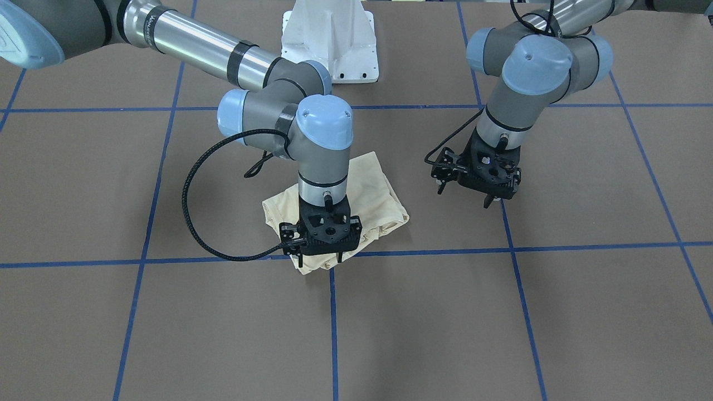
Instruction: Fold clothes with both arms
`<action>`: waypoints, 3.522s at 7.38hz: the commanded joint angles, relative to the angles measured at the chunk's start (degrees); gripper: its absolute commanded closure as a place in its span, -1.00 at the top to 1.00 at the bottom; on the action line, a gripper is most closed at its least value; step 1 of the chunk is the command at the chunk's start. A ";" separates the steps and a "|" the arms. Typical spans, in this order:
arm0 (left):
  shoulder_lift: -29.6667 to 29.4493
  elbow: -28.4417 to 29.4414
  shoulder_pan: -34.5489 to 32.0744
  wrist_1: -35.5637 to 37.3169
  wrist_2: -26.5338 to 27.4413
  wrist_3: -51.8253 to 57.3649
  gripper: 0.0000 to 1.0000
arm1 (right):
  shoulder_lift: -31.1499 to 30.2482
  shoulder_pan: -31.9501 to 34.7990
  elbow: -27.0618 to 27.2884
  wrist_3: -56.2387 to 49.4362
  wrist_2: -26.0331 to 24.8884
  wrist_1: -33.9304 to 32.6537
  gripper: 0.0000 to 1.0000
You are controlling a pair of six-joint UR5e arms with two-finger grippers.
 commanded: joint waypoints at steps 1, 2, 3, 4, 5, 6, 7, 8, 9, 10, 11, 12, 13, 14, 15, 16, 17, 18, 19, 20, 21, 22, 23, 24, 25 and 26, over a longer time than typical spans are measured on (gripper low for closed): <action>2.72 -5.01 -2.41 3.13 -2.48 0.96 1.00 | -0.48 4.70 2.44 -0.67 11.08 -6.47 0.99; 3.78 -8.61 -3.29 7.24 -2.49 3.41 1.00 | -3.79 6.55 7.33 -1.46 13.99 -8.93 0.99; 4.93 -12.30 -5.48 13.02 -2.40 9.17 1.00 | -9.74 8.66 15.13 -5.04 15.15 -10.44 0.99; 7.03 -14.69 -9.16 15.78 -2.40 15.84 1.00 | -15.63 11.98 22.25 -10.38 17.60 -13.76 0.99; 10.27 -15.58 -13.63 15.89 -2.58 23.22 1.00 | -21.43 16.19 28.42 -17.57 19.54 -17.27 0.99; 13.08 -15.59 -18.72 15.98 -3.28 30.69 1.00 | -26.80 20.24 32.39 -24.78 20.95 -18.18 0.99; 16.94 -15.33 -24.17 15.90 -6.68 37.38 1.00 | -31.38 24.89 33.65 -29.98 23.48 -18.01 0.99; 21.59 -15.07 -30.05 15.37 -9.49 45.19 1.00 | -36.56 29.55 34.27 -39.69 25.86 -17.75 0.99; 25.29 -14.54 -36.46 15.28 -11.52 50.49 1.00 | -42.09 34.99 34.37 -49.88 27.88 -17.84 0.99; 28.29 -14.45 -42.62 15.28 -13.20 50.54 1.00 | -48.24 41.13 34.45 -57.64 29.64 -17.75 0.99; 31.71 -12.80 -44.68 15.54 -12.78 50.80 1.00 | -54.04 47.46 34.19 -67.03 30.62 -17.75 0.99; 32.18 -7.82 -46.27 14.76 -13.04 51.06 1.00 | -58.10 52.14 33.32 -74.78 30.46 -17.75 0.99; 32.01 -6.64 -47.59 15.10 -13.21 51.07 1.00 | -60.84 55.05 33.05 -76.51 30.28 -17.84 0.99; 33.31 -4.71 -47.77 14.93 -13.74 51.07 1.00 | -62.69 55.26 32.87 -75.66 30.28 -17.75 0.99; 33.33 -2.78 -47.69 16.06 -17.66 50.28 1.00 | -63.15 55.17 32.78 -74.26 30.45 -17.84 0.99; 33.94 2.03 -47.69 15.98 -22.66 50.80 1.00 | -63.07 55.17 33.05 -70.15 30.54 -17.75 0.99; 35.16 5.21 -47.60 13.63 -23.75 50.98 1.00 | -63.15 55.17 33.05 -69.24 30.72 -17.75 1.00; 35.26 4.54 -47.60 12.83 -23.50 50.98 1.00 | -63.15 55.17 33.05 -69.23 30.72 -17.75 1.00; 34.30 4.97 -47.43 12.82 -23.24 50.46 1.00 | -63.15 55.17 33.05 -69.23 30.63 -17.75 1.00; 32.64 4.37 -47.42 13.08 -22.97 50.36 1.00 | -63.15 55.17 33.05 -69.23 30.63 -17.75 1.00; 31.93 3.66 -47.34 12.82 -22.19 50.62 1.00 | -63.15 55.17 33.05 -69.32 30.63 -17.75 1.00; 30.27 2.96 -47.34 12.91 -19.39 50.45 1.00 | -63.24 55.17 33.05 -69.32 30.63 -17.75 1.00; 30.77 2.69 -47.34 12.82 -17.89 50.97 1.00 | -63.33 55.17 33.22 -69.32 30.72 -17.75 1.00; 30.78 1.21 -47.34 13.08 -18.48 50.80 1.00 | -63.33 55.08 33.22 -69.23 30.72 -17.66 1.00; 30.78 1.02 -47.34 12.91 -18.49 50.89 1.00 | -63.33 55.17 33.40 -69.15 30.80 -17.75 1.00; 30.78 0.59 -47.34 12.82 -18.57 50.98 1.00 | -64.81 55.17 33.57 -69.41 32.98 -17.66 1.00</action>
